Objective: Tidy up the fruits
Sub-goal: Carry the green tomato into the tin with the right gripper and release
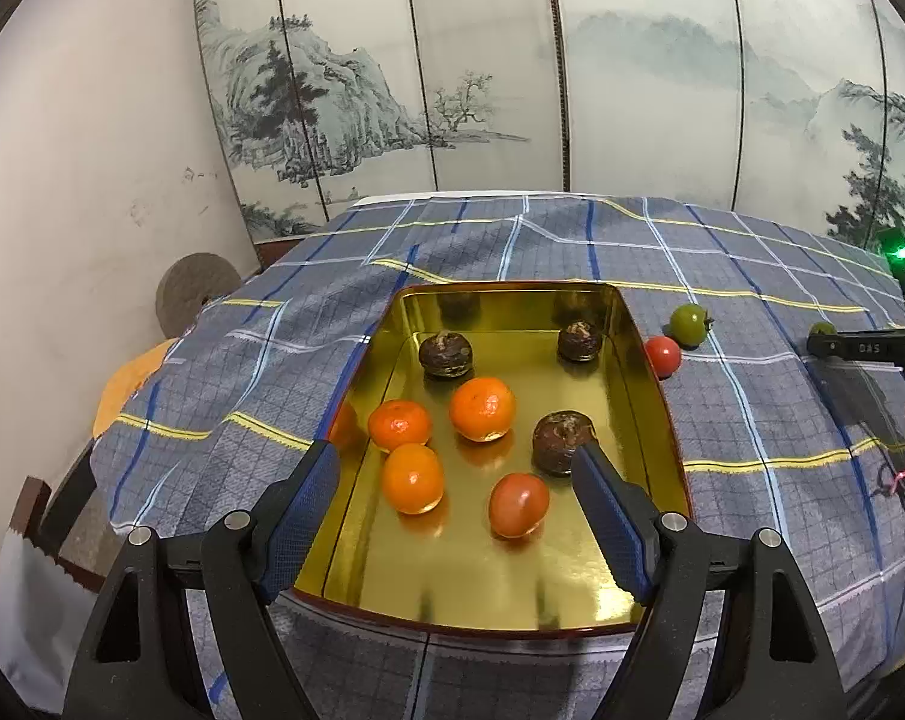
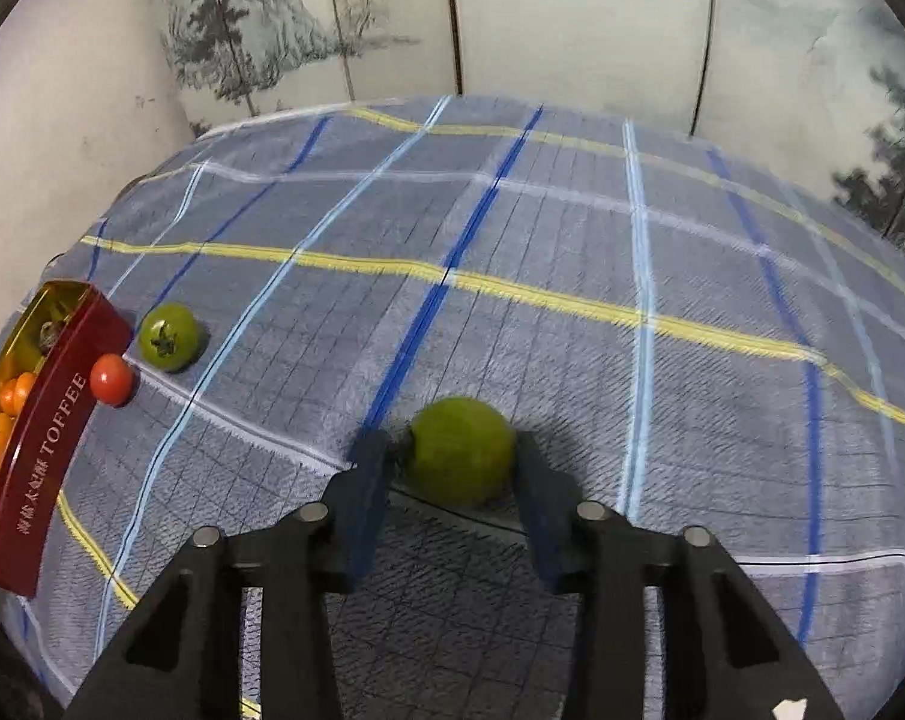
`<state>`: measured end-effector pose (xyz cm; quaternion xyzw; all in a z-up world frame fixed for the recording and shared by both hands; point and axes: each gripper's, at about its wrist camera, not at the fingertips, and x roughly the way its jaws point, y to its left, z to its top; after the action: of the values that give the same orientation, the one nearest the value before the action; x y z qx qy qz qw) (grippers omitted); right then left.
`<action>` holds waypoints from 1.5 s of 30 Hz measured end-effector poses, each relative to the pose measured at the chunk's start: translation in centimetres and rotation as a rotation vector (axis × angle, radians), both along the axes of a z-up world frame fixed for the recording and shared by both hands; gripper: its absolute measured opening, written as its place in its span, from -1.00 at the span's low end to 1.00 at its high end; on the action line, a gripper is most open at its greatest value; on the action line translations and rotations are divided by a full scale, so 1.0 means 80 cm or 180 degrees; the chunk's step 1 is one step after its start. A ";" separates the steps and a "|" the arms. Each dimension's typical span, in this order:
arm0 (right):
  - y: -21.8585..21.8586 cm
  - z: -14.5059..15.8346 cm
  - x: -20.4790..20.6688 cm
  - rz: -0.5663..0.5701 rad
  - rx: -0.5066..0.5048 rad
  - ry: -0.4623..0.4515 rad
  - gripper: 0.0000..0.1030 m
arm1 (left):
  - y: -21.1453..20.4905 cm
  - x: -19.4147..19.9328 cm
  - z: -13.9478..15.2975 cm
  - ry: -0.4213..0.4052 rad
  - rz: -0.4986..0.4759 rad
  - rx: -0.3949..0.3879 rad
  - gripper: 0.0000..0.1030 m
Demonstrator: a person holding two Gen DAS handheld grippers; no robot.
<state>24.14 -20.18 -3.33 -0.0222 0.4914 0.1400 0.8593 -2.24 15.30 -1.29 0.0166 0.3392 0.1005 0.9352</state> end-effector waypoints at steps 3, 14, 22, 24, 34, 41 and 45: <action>0.015 0.017 -0.012 0.0120 0.0051 -0.0116 -0.30 | 0.010 -0.002 0.003 -0.0045 0.0072 -0.0060 0.55; 0.210 0.106 -0.034 0.1211 0.0648 -0.0269 -0.30 | 0.038 -0.007 0.008 -0.0034 0.0233 -0.0128 0.55; 0.326 0.071 -0.029 0.1633 0.0477 -0.0014 -0.29 | 0.042 -0.008 0.005 0.0012 0.0276 -0.0010 0.60; 0.335 0.060 -0.023 0.1623 0.0441 0.0049 -0.28 | 0.043 -0.008 0.002 0.0024 0.0276 -0.0007 0.64; 0.359 0.032 -0.001 0.1533 0.0325 0.0191 -0.24 | 0.044 -0.010 -0.002 0.0051 0.0270 -0.0004 0.67; 0.349 0.037 0.009 0.1417 0.0708 0.0184 0.02 | 0.045 -0.008 -0.007 0.0098 0.0280 -0.0003 0.68; 0.325 0.053 0.008 0.1358 0.0956 0.0061 0.17 | 0.047 -0.005 -0.007 0.0121 0.0284 -0.0018 0.68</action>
<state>24.76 5.85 0.94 0.0038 0.4574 0.3896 0.7994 -2.64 19.03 -1.88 0.0008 0.3577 0.1408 0.9232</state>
